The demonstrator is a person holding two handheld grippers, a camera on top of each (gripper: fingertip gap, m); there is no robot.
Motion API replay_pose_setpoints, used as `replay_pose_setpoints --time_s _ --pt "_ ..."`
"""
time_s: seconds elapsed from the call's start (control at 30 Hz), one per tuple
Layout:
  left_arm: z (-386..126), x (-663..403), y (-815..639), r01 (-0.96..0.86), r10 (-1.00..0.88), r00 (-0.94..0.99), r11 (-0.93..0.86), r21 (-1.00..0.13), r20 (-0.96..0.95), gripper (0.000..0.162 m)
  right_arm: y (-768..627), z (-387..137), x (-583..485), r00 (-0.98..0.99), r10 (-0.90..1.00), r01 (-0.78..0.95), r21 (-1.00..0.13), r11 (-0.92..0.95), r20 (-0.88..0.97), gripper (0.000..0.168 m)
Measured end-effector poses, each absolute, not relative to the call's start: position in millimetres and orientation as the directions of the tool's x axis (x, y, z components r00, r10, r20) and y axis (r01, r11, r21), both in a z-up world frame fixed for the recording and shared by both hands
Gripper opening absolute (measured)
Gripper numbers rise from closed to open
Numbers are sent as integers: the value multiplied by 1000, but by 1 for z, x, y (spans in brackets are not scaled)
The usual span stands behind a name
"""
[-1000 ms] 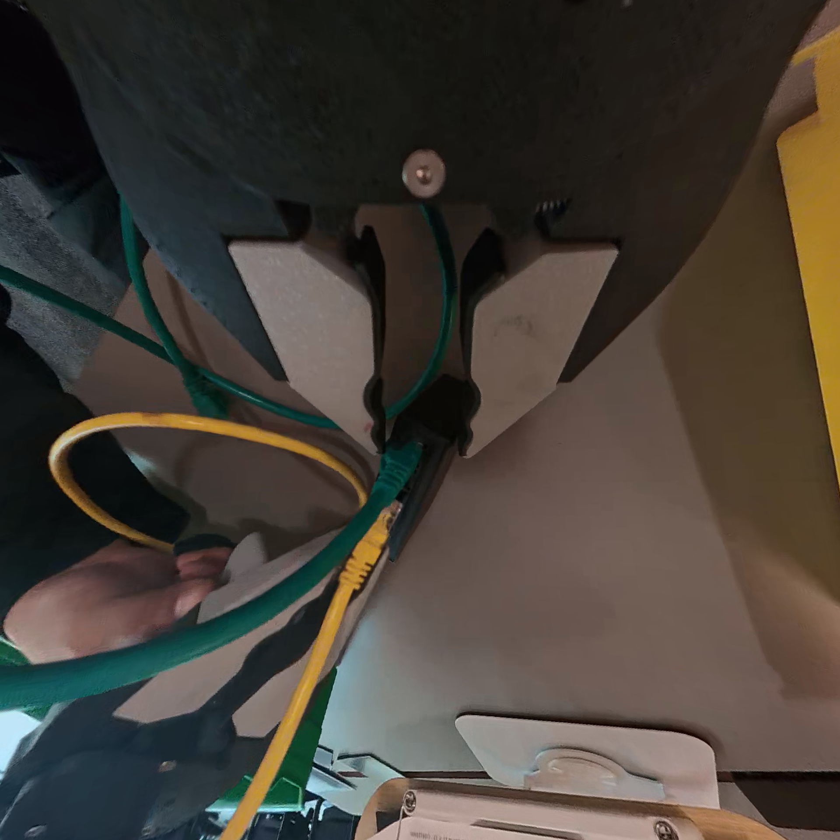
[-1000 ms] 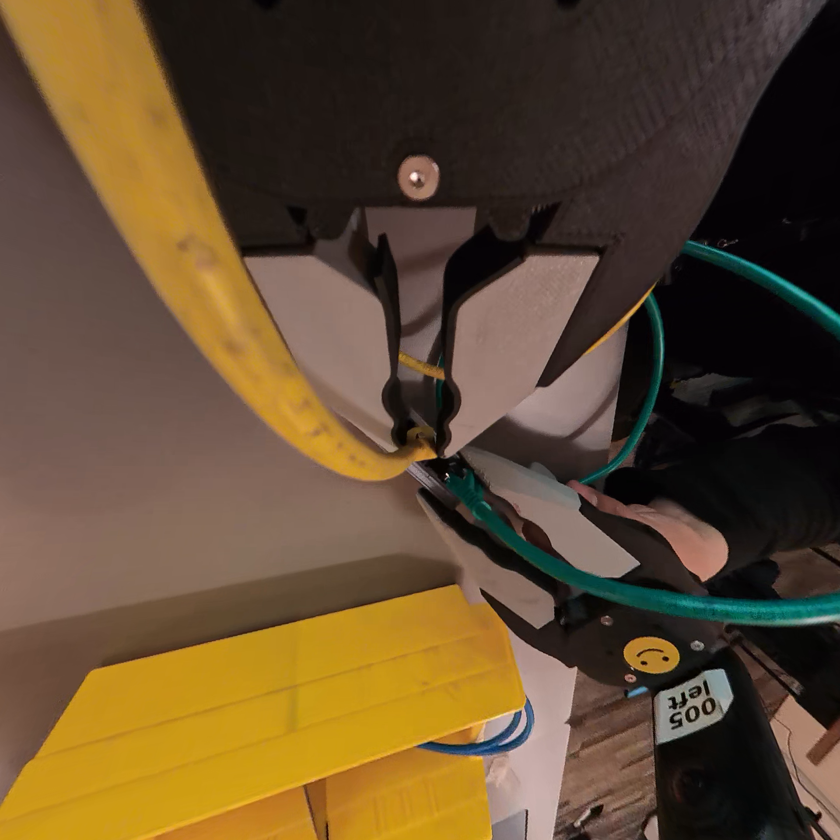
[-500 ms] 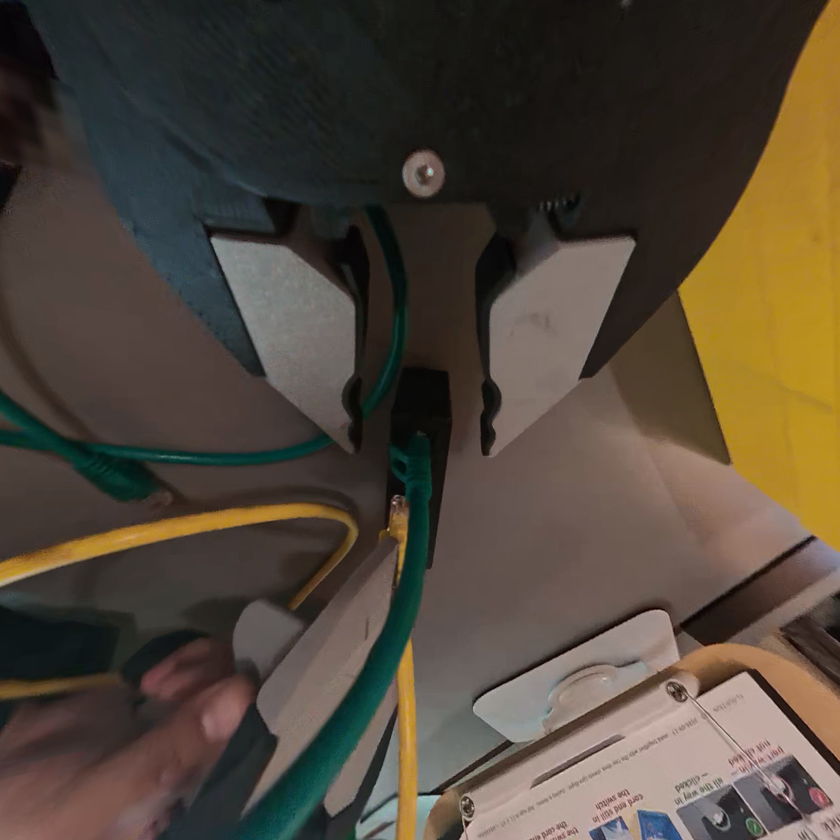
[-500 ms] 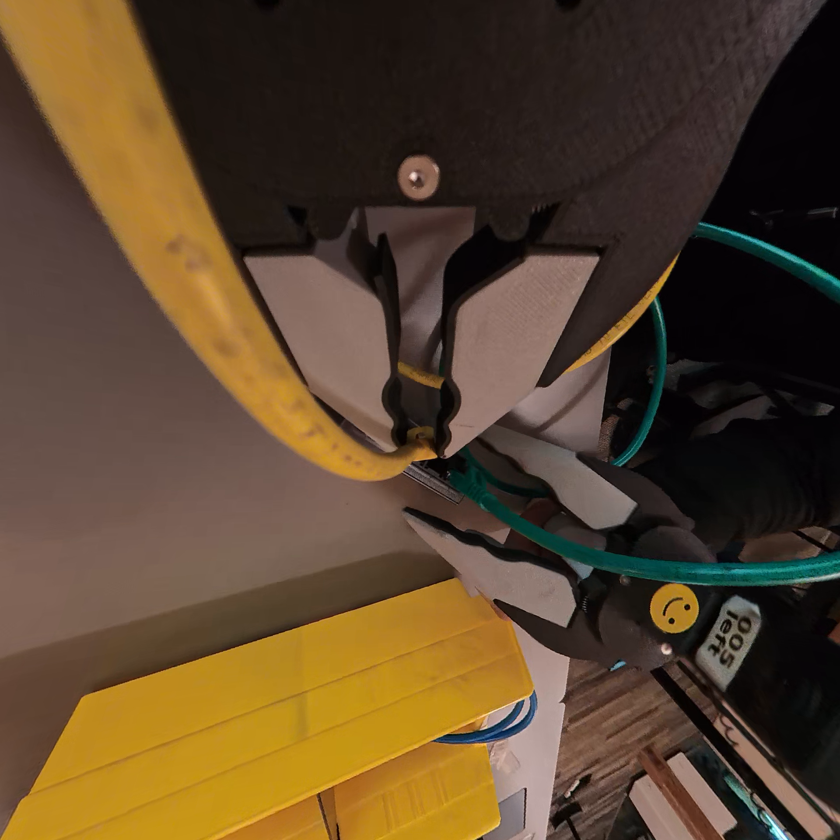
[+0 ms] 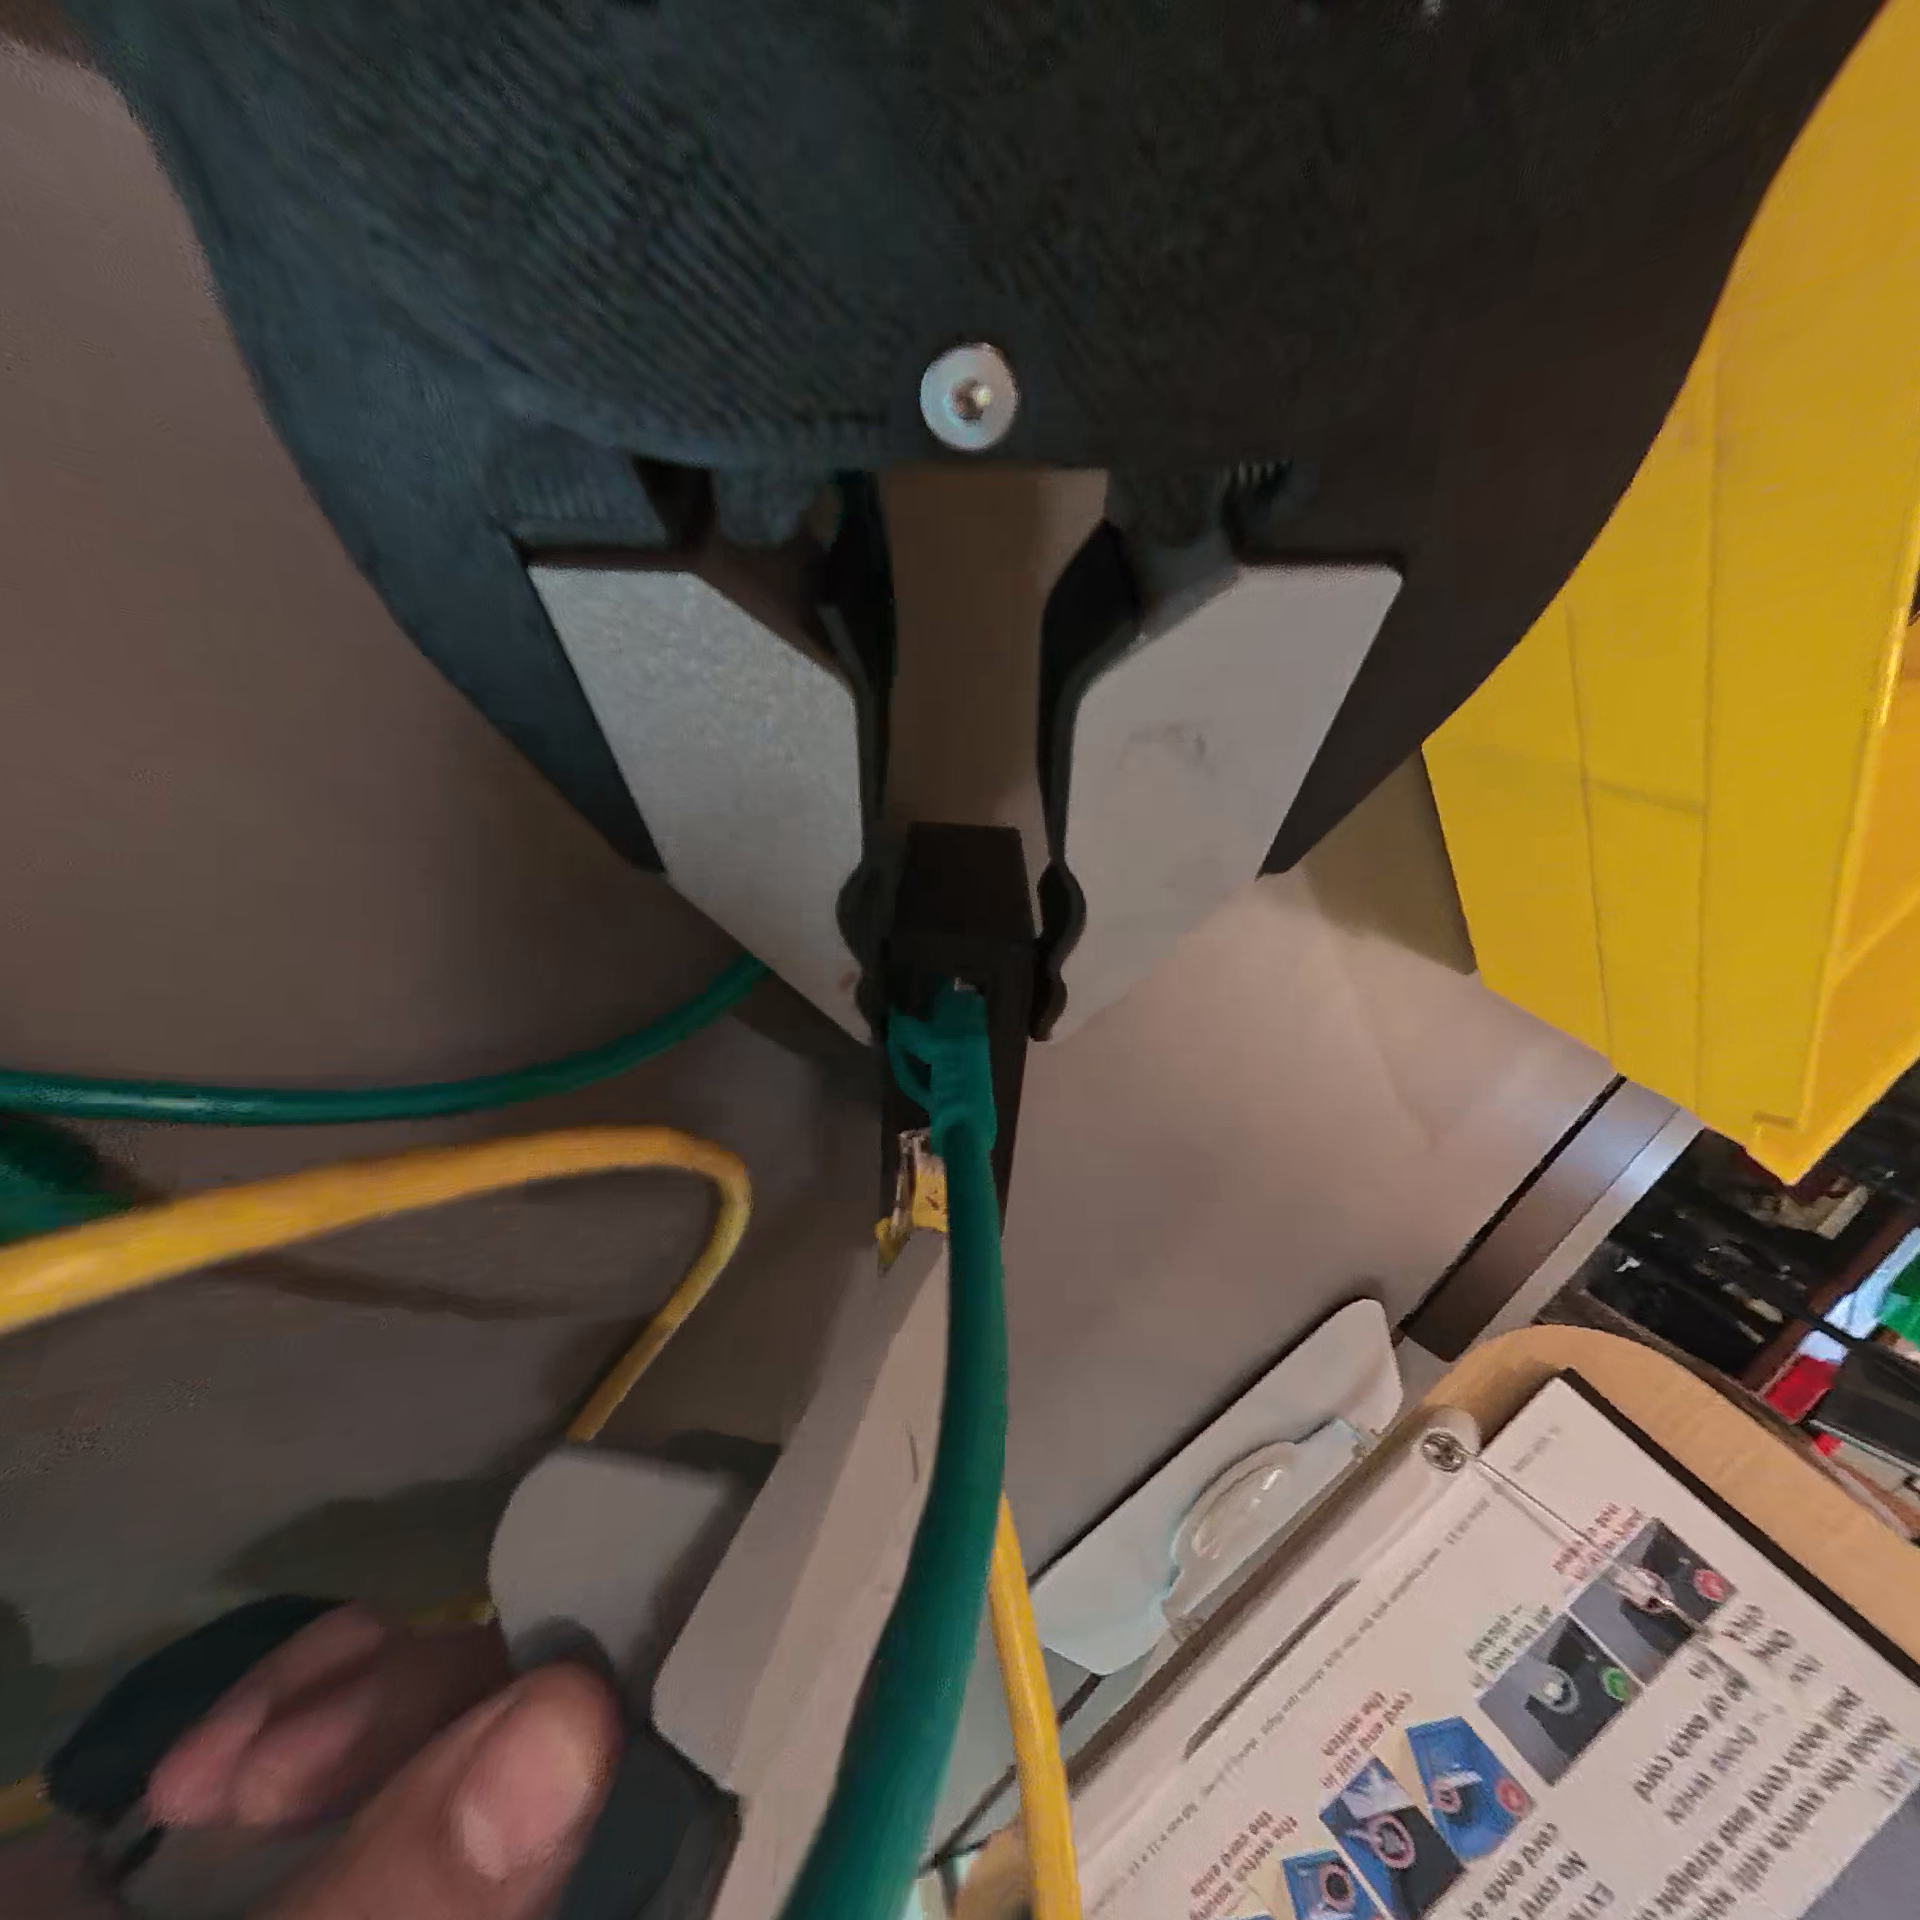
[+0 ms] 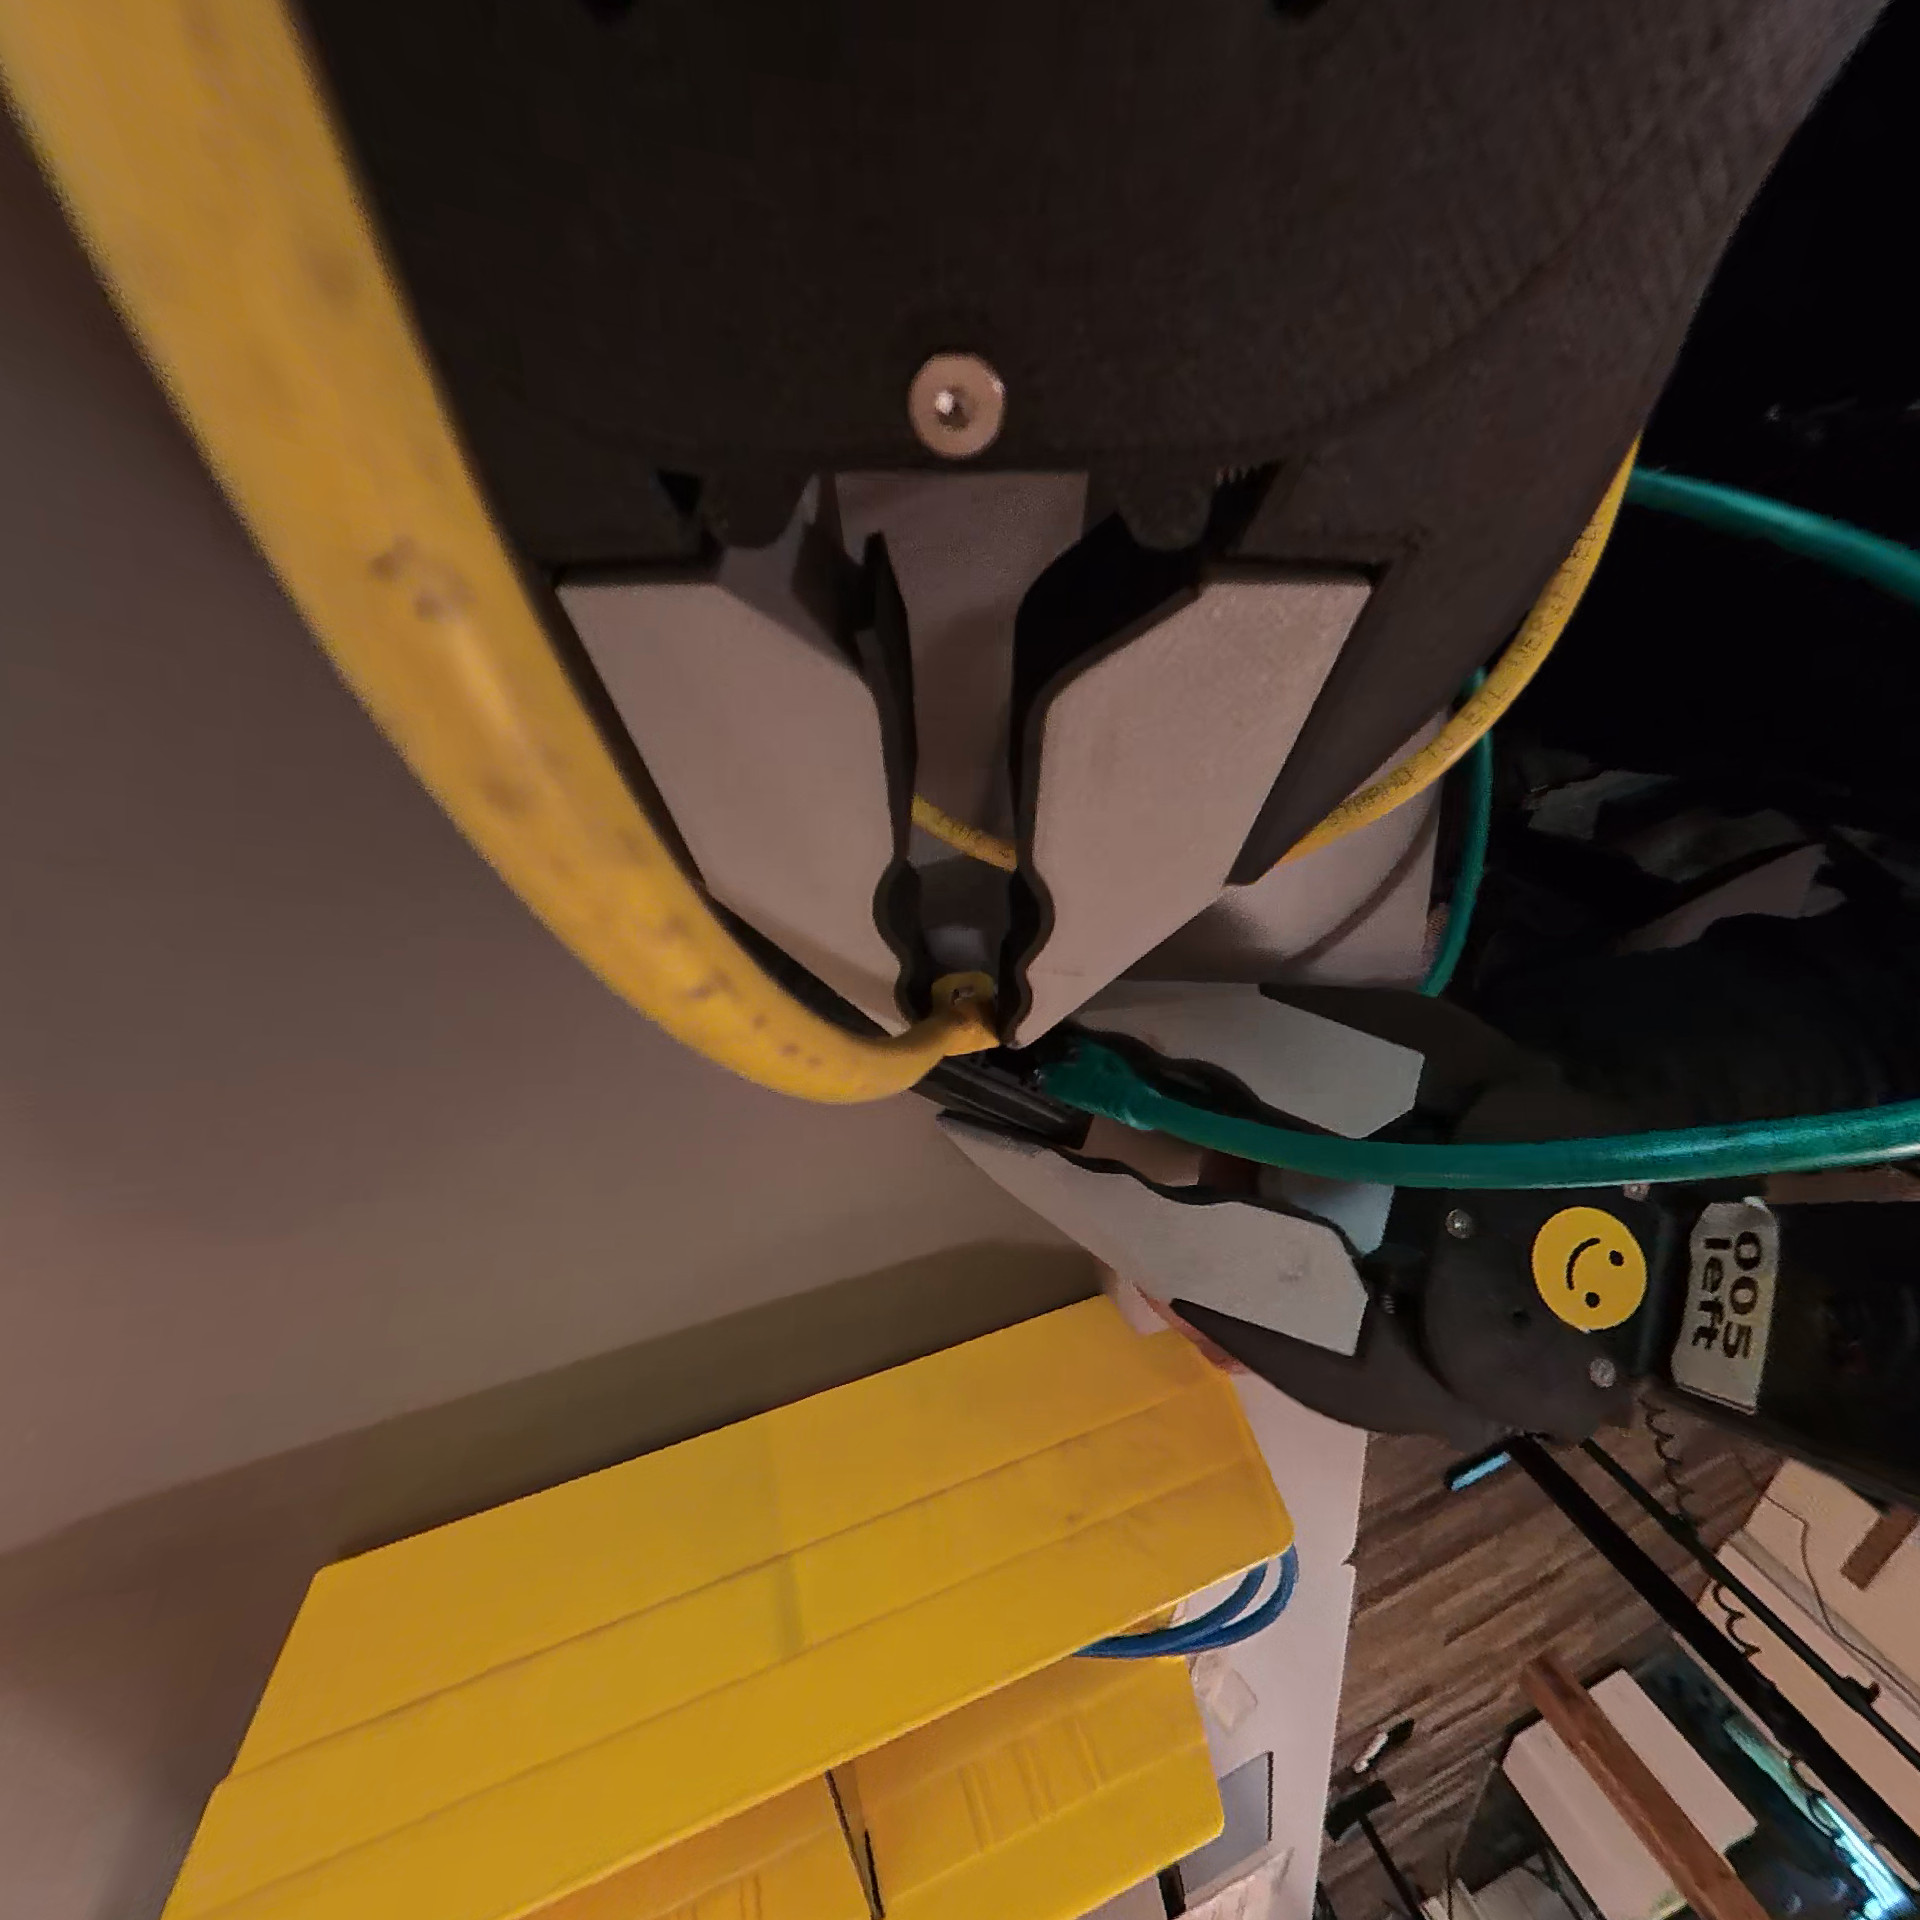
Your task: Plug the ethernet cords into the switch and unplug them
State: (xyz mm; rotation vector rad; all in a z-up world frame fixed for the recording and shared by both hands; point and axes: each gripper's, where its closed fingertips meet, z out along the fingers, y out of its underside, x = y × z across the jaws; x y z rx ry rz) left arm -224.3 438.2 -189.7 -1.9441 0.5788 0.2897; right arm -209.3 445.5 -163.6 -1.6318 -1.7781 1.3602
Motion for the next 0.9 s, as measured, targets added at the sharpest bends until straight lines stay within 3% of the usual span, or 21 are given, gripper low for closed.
replay_pose_setpoints --time_s 0.2,0.4,0.6,0.77,0.9 --pt "-190 -215 435 -380 -281 916 -385 -841 -285 25 446 -159 -209 -270 902 537 -830 -150 -338 9" --pt "-196 -223 442 -629 -233 777 -336 -702 -585 25 449 -167 -211 -244 916 555 -820 -138 -319 9" --pt "-194 -223 446 -577 -265 816 -351 -737 -513 25 450 -163 -212 -246 907 536 -828 -165 -340 9" --pt "-186 -232 456 -463 -208 886 -361 -809 -414 25 471 -152 -213 -158 961 478 -869 -127 -227 9" --pt "-175 -237 468 -496 -164 868 -341 -798 -469 25 482 -143 -216 -74 995 435 -900 -25 -64 9"
